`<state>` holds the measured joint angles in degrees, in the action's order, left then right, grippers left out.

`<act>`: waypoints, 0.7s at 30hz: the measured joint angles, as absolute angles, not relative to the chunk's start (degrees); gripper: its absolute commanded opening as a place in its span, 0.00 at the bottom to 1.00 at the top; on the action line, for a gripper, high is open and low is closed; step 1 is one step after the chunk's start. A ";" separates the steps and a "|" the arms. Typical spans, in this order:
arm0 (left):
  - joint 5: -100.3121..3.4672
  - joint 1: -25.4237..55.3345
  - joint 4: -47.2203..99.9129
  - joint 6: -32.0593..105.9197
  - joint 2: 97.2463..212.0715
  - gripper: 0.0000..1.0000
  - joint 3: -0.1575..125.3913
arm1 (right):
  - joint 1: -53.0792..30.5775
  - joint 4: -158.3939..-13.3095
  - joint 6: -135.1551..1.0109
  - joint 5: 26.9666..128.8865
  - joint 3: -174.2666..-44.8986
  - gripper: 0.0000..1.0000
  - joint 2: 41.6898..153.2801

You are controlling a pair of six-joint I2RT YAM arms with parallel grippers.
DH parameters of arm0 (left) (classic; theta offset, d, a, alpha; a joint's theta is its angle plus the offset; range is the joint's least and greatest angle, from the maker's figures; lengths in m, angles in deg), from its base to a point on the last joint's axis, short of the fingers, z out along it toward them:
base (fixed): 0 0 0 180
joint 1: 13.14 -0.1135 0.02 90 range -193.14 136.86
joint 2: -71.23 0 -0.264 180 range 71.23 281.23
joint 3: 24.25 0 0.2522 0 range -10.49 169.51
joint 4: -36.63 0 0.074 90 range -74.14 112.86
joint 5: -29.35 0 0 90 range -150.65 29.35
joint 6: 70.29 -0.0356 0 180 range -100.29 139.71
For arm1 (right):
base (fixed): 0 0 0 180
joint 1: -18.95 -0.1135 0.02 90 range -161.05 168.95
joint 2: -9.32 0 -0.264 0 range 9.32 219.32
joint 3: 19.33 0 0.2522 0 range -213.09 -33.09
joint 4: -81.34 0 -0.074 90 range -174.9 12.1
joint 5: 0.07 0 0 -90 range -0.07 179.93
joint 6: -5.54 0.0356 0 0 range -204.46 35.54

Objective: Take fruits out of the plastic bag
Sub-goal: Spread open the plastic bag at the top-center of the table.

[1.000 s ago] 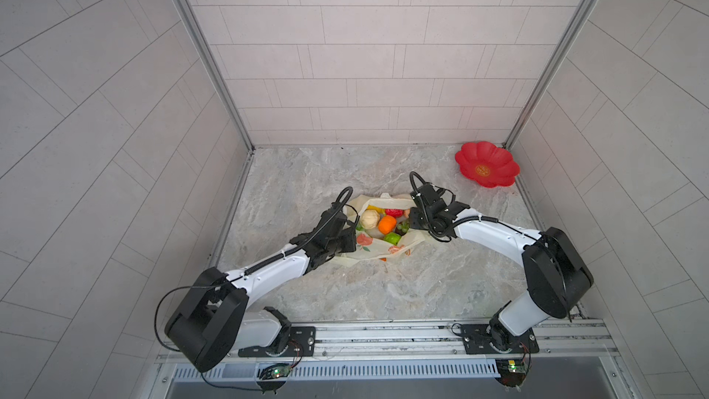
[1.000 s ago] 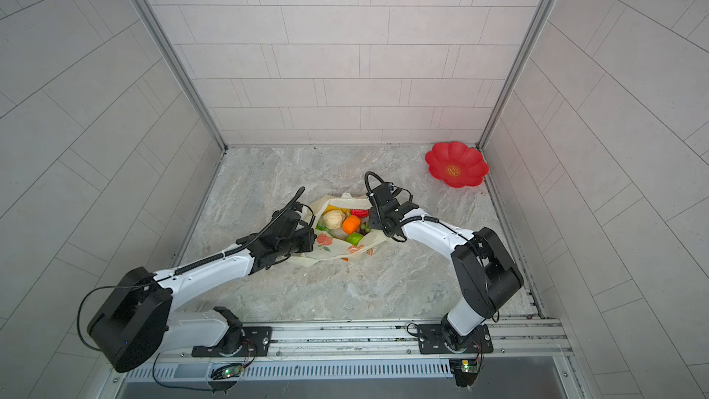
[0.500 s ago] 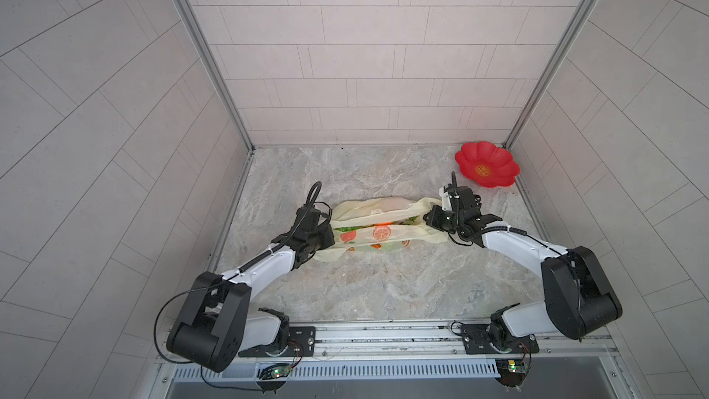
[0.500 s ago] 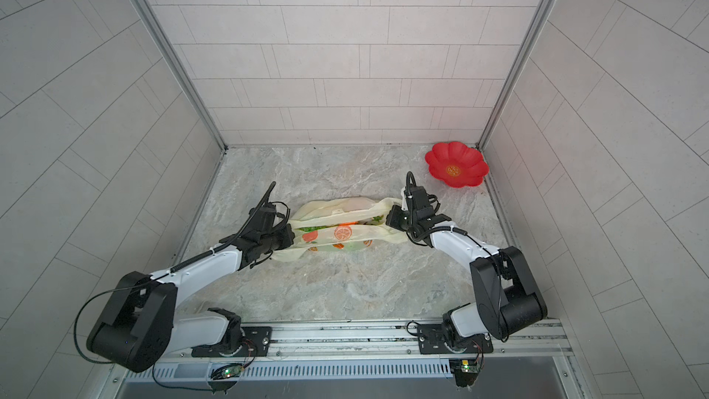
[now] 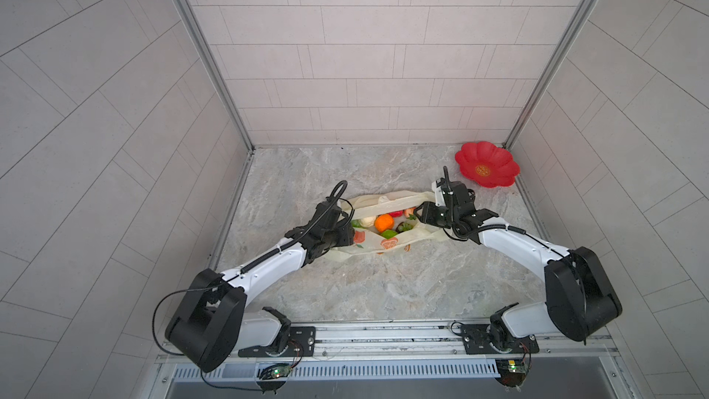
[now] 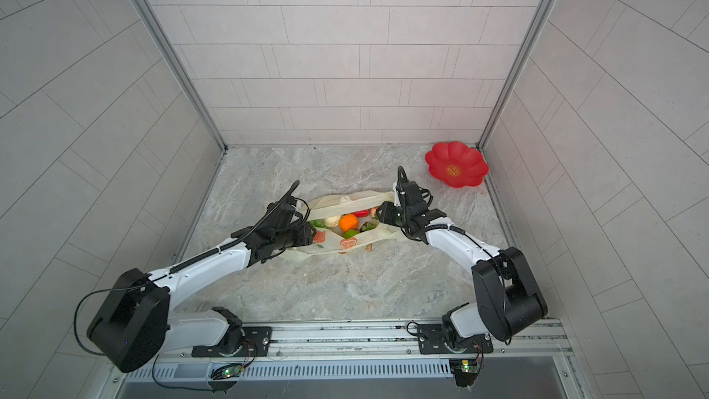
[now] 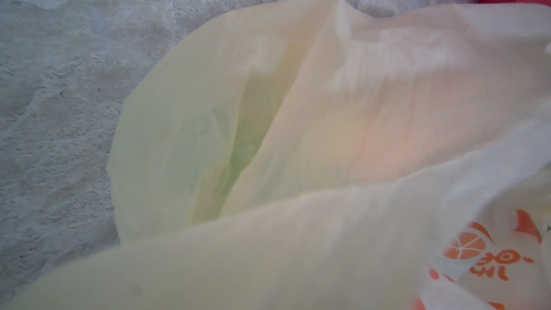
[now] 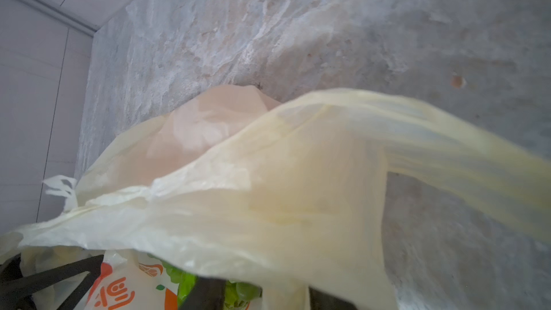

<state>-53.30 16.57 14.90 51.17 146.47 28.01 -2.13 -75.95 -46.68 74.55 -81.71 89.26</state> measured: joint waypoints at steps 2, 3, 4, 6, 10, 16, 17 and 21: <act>-53.43 16.70 14.79 51.19 147.52 0.60 28.01 | -3.83 -71.34 -48.56 78.70 -83.46 0.66 87.38; -53.49 16.99 14.79 51.19 147.91 0.60 28.01 | -4.86 -69.74 -49.21 80.36 -84.31 0.67 86.64; -53.52 17.40 14.77 51.17 148.31 0.60 28.08 | -6.52 -67.80 -50.09 82.77 -85.49 0.69 85.59; -53.56 18.45 14.74 51.17 148.79 0.60 28.34 | -10.17 -64.67 -51.66 87.25 -87.57 0.72 84.19; -53.67 20.31 14.85 51.17 148.96 0.61 28.54 | -17.74 -60.08 -53.65 94.18 -90.94 0.81 84.78; -53.95 21.03 14.83 51.19 148.92 0.63 28.54 | -26.17 -56.17 -54.26 100.47 -93.73 0.82 91.29; -54.13 21.03 14.81 51.24 148.90 0.63 28.54 | -27.27 -55.38 -54.26 101.28 -93.73 0.82 92.19; -54.80 20.88 14.33 51.81 148.59 0.68 28.56 | -30.70 -53.13 -53.91 103.75 -92.42 0.80 93.42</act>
<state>-54.80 20.88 14.33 51.81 148.59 28.56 -30.70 -53.13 -53.91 103.75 -92.42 93.42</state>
